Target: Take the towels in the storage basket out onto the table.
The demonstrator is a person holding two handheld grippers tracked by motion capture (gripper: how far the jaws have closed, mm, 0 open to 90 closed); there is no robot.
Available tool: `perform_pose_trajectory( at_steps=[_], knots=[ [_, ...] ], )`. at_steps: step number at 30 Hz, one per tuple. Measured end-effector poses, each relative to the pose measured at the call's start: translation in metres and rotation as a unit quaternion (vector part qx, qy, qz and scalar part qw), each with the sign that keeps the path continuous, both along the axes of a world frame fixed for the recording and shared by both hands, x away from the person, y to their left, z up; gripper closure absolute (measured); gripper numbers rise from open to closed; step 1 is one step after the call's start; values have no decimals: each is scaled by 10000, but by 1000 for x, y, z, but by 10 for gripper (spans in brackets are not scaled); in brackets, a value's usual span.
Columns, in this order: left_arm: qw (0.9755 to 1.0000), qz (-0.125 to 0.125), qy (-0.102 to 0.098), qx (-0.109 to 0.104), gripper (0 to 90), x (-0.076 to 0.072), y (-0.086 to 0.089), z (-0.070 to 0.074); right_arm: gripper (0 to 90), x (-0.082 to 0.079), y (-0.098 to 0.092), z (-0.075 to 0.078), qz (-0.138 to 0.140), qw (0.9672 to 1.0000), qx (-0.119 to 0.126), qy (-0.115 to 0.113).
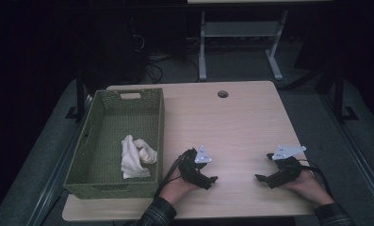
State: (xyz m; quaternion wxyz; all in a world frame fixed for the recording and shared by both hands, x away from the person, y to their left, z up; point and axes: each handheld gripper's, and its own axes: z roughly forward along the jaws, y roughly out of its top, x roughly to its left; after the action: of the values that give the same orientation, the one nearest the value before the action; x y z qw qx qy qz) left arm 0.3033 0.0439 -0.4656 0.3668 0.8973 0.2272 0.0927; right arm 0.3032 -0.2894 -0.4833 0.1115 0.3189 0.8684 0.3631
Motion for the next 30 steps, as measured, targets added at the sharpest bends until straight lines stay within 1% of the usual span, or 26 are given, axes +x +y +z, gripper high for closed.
perform_pose_trajectory(
  at_steps=[3,7,13,15,30],
  knots=[
    [9999,87,37,-72,133,0,2,2,15,0,0,0,0,10000,1,-1],
    [9999,106,9,-38,133,0,3,5,15,0,0,0,0,10000,0,1],
    [9998,190,12,-94,133,-1,4,9,15,0,0,0,0,10000,1,0],
    [9998,202,3,-65,134,-1,4,10,15,0,0,0,0,10000,1,0],
    [9995,303,-51,-51,135,-2,6,18,15,0,0,0,21,10000,1,-7]
  ],
)
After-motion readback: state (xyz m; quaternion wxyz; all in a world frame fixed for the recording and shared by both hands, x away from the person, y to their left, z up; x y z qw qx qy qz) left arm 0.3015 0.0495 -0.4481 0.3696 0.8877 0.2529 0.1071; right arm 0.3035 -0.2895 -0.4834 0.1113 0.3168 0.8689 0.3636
